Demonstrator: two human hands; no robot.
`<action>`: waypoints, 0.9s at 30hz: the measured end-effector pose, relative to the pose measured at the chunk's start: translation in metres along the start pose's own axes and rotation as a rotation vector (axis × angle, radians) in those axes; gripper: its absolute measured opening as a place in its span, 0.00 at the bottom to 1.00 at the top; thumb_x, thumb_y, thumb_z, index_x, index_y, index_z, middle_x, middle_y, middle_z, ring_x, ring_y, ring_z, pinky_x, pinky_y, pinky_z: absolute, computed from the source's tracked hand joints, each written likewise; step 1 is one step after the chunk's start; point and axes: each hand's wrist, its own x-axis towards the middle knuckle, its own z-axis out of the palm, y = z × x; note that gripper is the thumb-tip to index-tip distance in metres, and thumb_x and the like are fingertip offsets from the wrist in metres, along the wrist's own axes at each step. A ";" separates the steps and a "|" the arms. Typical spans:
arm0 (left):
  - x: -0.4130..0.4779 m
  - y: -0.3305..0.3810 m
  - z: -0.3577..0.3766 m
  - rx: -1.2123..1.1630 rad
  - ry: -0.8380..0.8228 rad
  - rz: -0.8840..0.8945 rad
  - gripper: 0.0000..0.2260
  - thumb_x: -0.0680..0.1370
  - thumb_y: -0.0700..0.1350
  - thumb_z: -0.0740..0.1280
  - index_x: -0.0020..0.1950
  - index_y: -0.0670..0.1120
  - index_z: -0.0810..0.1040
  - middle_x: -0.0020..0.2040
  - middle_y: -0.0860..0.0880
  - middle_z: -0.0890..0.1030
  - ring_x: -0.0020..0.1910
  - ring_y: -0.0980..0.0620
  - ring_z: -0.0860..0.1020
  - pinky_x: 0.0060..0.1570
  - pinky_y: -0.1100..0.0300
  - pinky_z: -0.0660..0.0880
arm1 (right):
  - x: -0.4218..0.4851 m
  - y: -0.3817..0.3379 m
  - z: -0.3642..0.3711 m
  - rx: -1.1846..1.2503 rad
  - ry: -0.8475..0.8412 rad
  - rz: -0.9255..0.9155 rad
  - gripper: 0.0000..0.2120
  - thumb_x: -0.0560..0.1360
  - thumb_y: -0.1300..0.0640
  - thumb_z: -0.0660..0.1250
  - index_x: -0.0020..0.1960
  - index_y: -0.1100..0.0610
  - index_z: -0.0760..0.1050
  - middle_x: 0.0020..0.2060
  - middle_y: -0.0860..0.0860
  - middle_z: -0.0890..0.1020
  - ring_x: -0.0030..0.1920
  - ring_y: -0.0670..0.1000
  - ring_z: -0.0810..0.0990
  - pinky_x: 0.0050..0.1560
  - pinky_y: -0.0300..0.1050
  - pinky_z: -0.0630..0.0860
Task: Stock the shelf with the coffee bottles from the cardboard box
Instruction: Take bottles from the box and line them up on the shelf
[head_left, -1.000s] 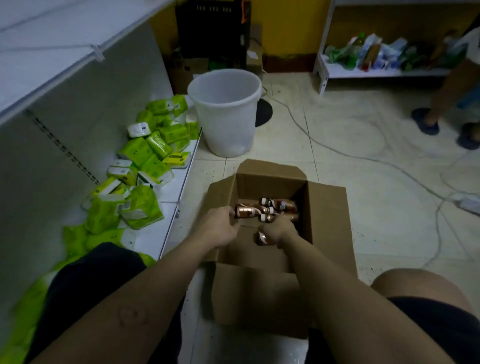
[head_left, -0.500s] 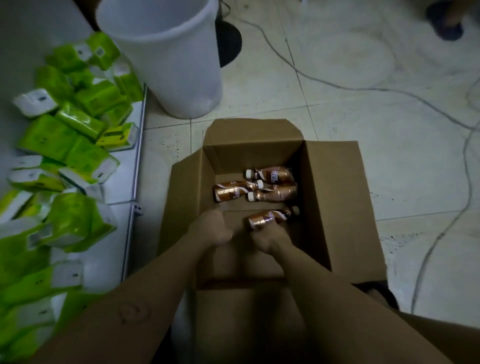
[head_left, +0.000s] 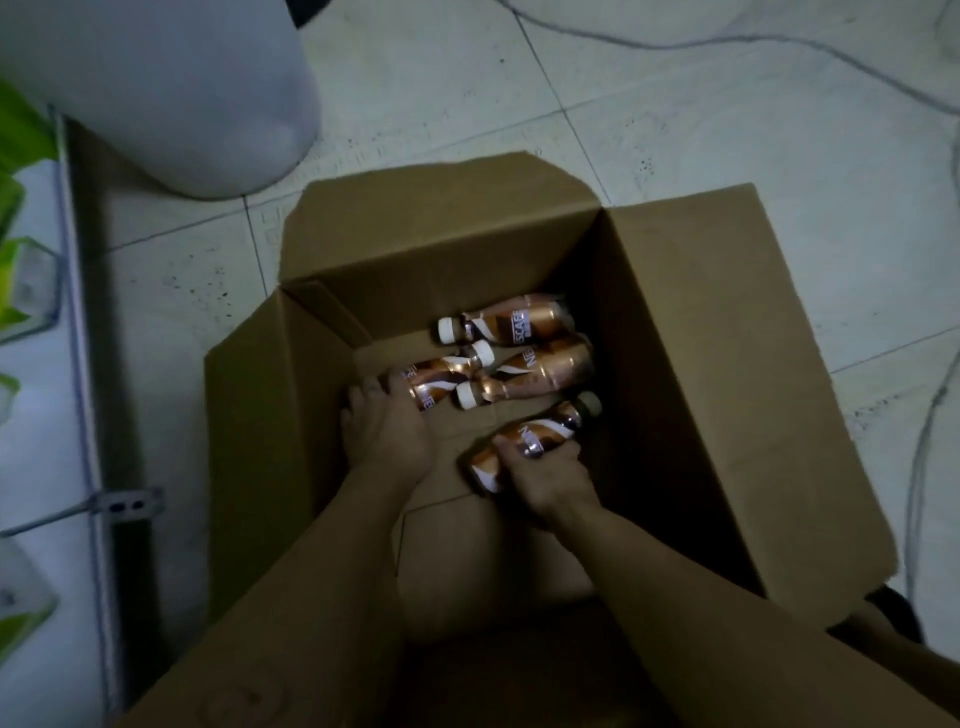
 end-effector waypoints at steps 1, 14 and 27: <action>-0.003 0.000 0.004 0.025 0.026 -0.006 0.30 0.73 0.53 0.68 0.71 0.44 0.62 0.68 0.39 0.65 0.65 0.41 0.64 0.63 0.49 0.64 | 0.001 0.000 0.004 0.050 0.006 0.003 0.46 0.67 0.35 0.71 0.74 0.56 0.56 0.67 0.58 0.72 0.63 0.60 0.73 0.63 0.59 0.73; -0.050 0.007 0.025 -0.568 -0.376 -0.354 0.42 0.67 0.42 0.77 0.75 0.45 0.58 0.66 0.41 0.70 0.63 0.40 0.71 0.58 0.47 0.73 | -0.007 0.015 -0.003 0.508 -0.158 0.098 0.32 0.67 0.54 0.76 0.68 0.53 0.68 0.58 0.57 0.79 0.55 0.58 0.79 0.60 0.59 0.76; -0.161 0.001 -0.088 -0.975 -0.301 -0.240 0.31 0.65 0.44 0.78 0.65 0.45 0.70 0.54 0.48 0.77 0.48 0.49 0.77 0.34 0.60 0.73 | -0.145 0.010 -0.056 0.254 -0.061 -0.307 0.34 0.66 0.58 0.78 0.68 0.53 0.67 0.59 0.54 0.79 0.57 0.56 0.79 0.52 0.54 0.80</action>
